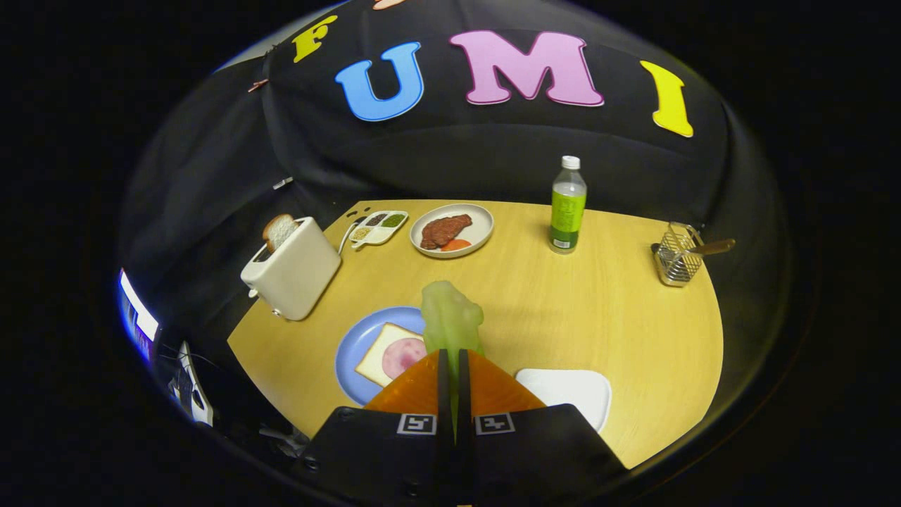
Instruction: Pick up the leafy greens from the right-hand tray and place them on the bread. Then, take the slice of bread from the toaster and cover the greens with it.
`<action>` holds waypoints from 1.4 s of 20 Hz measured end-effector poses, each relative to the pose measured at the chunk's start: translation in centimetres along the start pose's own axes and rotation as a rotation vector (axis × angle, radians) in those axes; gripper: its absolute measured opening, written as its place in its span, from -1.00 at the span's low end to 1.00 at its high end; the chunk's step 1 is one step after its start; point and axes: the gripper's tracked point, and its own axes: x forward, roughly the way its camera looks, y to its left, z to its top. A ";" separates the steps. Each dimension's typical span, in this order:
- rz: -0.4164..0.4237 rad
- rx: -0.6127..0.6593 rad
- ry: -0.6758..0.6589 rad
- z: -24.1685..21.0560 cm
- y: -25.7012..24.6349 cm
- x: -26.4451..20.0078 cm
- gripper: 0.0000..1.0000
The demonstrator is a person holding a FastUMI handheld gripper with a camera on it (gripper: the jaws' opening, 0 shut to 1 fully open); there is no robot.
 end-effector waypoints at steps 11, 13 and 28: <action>0.062 -0.063 0.165 -3.0 8.1 8.9 -0.89; 0.061 -0.080 0.187 -3.6 8.8 10.2 -0.89; 0.002 -0.161 0.264 -5.7 9.3 12.7 0.57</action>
